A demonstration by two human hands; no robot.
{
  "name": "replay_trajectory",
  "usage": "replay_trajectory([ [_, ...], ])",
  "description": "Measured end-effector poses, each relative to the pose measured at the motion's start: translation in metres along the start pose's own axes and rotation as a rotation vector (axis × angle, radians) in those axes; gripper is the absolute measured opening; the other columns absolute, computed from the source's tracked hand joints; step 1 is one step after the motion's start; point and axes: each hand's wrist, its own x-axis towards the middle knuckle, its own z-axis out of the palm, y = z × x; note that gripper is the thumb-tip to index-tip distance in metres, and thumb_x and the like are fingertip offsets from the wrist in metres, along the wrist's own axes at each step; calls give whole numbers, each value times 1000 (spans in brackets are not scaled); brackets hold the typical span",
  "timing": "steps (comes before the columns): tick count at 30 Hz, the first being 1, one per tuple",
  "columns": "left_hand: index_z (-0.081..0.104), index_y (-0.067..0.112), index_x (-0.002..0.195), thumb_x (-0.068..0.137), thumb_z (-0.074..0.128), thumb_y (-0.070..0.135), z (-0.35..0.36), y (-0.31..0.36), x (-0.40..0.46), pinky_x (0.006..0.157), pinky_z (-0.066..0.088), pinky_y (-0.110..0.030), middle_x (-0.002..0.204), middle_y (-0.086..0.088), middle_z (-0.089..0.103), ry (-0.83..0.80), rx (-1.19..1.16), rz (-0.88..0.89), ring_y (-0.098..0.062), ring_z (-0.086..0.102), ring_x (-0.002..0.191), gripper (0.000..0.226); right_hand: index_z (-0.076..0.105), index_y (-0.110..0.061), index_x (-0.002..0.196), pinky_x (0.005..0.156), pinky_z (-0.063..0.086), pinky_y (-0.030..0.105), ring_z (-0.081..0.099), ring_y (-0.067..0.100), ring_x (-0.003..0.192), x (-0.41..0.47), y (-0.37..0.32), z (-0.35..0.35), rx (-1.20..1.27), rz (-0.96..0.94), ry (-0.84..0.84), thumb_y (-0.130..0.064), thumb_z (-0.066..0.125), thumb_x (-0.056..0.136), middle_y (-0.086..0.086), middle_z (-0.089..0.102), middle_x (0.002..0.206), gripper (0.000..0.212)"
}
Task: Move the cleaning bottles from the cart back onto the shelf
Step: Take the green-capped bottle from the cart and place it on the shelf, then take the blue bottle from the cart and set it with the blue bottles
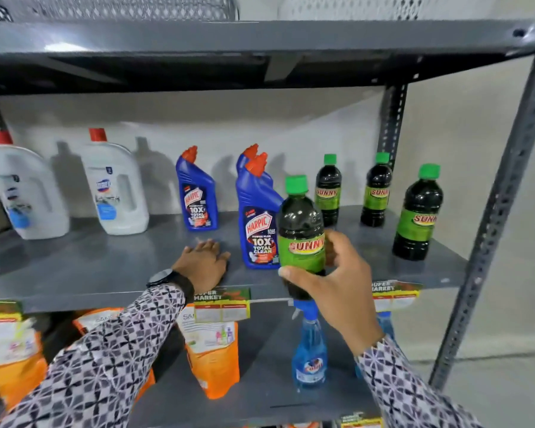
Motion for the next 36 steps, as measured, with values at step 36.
replay_trajectory([
  [36, 67, 19, 133, 89, 62, 13, 235, -80, -295, 92, 50, -23, 122, 4, 72, 663, -973, -801, -11, 68, 107, 45, 55, -18, 144, 107, 50, 38, 59, 28, 127, -186, 8, 246, -153, -782, -911, -32, 67, 91, 8, 59, 139, 56],
])
